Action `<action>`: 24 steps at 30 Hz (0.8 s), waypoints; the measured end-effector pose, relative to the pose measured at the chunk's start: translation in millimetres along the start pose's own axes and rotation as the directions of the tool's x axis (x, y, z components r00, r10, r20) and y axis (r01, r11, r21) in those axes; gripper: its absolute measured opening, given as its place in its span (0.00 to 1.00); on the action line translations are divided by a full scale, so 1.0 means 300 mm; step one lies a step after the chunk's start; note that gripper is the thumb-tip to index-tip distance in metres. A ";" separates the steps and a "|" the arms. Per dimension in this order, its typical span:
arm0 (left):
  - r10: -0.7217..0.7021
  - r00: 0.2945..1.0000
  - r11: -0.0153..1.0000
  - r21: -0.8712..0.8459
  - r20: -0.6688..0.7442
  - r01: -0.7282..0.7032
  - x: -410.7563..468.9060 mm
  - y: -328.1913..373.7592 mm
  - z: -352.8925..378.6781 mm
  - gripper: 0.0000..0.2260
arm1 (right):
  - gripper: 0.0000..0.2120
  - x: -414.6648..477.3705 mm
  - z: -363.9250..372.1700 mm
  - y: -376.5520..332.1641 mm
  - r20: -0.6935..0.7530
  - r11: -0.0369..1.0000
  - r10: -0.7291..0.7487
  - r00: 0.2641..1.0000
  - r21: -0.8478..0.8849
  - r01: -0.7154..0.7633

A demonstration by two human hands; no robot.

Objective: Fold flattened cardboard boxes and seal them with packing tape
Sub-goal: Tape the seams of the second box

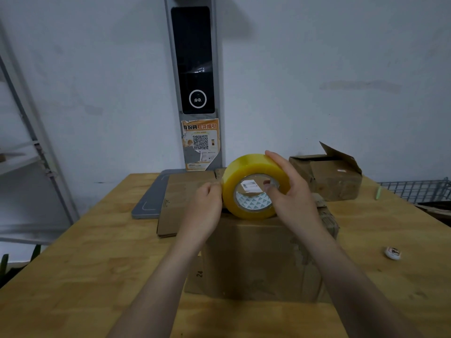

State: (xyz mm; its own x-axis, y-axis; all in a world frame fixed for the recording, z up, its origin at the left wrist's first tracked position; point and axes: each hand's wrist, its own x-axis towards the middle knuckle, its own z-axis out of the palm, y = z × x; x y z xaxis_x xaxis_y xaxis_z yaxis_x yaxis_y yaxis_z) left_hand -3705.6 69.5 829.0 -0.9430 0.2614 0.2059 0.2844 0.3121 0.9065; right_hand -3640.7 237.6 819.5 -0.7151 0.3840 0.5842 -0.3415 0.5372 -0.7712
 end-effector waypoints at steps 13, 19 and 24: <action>-0.047 0.996 0.980 -0.199 -0.073 0.032 0.021 0.010 0.013 0.15 | 0.23 0.029 0.012 0.003 -0.015 0.988 0.141 0.990 -0.064 -0.141; -0.104 0.989 0.925 -0.376 -0.106 0.057 0.038 0.038 0.021 0.15 | 0.23 0.038 0.017 0.012 -0.034 0.991 0.120 0.992 -0.049 -0.122; -0.011 0.991 0.974 -0.224 -0.137 -0.020 0.054 0.031 -0.022 0.14 | 0.22 0.039 0.020 0.036 -0.058 0.992 0.094 0.994 -0.078 -0.099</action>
State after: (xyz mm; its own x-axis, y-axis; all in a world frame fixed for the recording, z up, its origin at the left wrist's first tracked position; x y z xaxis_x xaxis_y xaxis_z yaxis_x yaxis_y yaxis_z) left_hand -3719.4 70.5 843.3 -0.9608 0.1305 0.2446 0.2575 0.0937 0.9617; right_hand -3656.4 243.5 816.5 -0.7074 0.4757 0.5227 -0.2205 0.5540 -0.8028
